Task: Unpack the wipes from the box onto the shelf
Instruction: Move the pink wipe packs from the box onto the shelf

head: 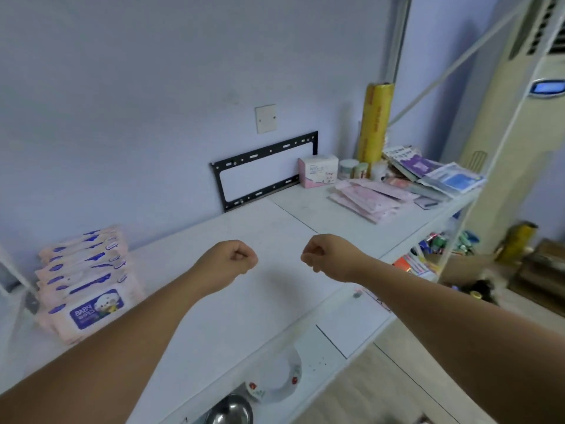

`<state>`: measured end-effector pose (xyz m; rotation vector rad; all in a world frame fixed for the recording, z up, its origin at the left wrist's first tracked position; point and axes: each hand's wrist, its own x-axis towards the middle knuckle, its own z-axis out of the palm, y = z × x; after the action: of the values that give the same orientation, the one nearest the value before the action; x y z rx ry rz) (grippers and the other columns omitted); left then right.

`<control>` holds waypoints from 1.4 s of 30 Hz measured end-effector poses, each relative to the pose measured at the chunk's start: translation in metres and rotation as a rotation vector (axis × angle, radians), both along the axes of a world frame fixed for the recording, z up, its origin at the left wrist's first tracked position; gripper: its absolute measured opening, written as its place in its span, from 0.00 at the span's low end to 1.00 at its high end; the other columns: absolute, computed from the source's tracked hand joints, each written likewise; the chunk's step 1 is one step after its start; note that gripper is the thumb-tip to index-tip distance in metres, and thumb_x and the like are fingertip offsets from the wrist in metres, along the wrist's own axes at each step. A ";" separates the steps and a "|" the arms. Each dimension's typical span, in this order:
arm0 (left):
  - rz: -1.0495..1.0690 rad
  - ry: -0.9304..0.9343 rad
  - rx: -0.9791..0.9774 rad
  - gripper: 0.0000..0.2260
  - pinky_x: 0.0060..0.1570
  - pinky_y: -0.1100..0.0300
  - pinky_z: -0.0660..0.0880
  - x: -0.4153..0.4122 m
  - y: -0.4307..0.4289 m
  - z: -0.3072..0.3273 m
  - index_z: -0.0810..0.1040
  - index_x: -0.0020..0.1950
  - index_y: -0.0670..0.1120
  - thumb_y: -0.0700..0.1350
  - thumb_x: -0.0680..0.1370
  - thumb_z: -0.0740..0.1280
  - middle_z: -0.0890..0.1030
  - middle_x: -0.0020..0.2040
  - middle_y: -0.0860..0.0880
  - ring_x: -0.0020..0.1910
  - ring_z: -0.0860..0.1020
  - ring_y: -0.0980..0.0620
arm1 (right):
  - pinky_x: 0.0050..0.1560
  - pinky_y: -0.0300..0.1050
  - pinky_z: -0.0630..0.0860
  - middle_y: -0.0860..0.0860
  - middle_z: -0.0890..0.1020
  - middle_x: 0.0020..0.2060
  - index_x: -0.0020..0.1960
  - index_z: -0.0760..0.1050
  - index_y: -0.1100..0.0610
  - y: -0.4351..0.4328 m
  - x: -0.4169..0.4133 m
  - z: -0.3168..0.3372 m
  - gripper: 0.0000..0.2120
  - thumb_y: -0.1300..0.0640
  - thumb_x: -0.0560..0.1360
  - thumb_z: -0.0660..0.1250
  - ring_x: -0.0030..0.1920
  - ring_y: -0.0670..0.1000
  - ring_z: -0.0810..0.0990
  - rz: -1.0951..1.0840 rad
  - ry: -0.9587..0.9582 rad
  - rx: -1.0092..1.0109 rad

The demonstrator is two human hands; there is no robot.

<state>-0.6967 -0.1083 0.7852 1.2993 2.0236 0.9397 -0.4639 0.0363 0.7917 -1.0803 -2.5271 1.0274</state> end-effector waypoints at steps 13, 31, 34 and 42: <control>-0.247 -0.020 -0.090 0.02 0.47 0.54 0.76 0.219 0.125 -0.037 0.83 0.49 0.51 0.48 0.78 0.71 0.86 0.44 0.48 0.46 0.84 0.50 | 0.35 0.40 0.77 0.51 0.85 0.41 0.48 0.80 0.54 0.078 0.228 -0.045 0.08 0.50 0.79 0.67 0.37 0.46 0.82 -0.198 -0.059 -0.074; -0.434 -0.023 -0.369 0.03 0.50 0.49 0.80 0.435 0.197 -0.150 0.83 0.47 0.51 0.50 0.77 0.72 0.86 0.43 0.48 0.46 0.84 0.47 | 0.45 0.43 0.79 0.49 0.84 0.42 0.51 0.80 0.56 0.120 0.457 -0.160 0.07 0.52 0.78 0.70 0.42 0.49 0.84 -0.319 -0.227 -0.330; -0.486 -0.037 -0.450 0.04 0.43 0.57 0.76 0.453 0.202 -0.180 0.82 0.49 0.50 0.50 0.78 0.71 0.86 0.44 0.48 0.44 0.83 0.50 | 0.50 0.46 0.79 0.50 0.85 0.44 0.52 0.80 0.55 0.113 0.479 -0.188 0.08 0.51 0.78 0.69 0.45 0.50 0.84 -0.368 -0.264 -0.394; -0.523 -0.088 -0.611 0.07 0.45 0.51 0.79 0.487 0.203 -0.269 0.82 0.45 0.52 0.53 0.71 0.72 0.86 0.42 0.49 0.44 0.84 0.49 | 0.52 0.50 0.80 0.48 0.84 0.42 0.53 0.81 0.56 0.094 0.527 -0.270 0.10 0.51 0.77 0.71 0.47 0.53 0.84 -0.472 -0.356 -0.560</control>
<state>-0.2098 0.0949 0.5157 1.2930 1.5874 0.1152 0.0628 0.1299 0.5219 -2.0489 -2.0622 1.5357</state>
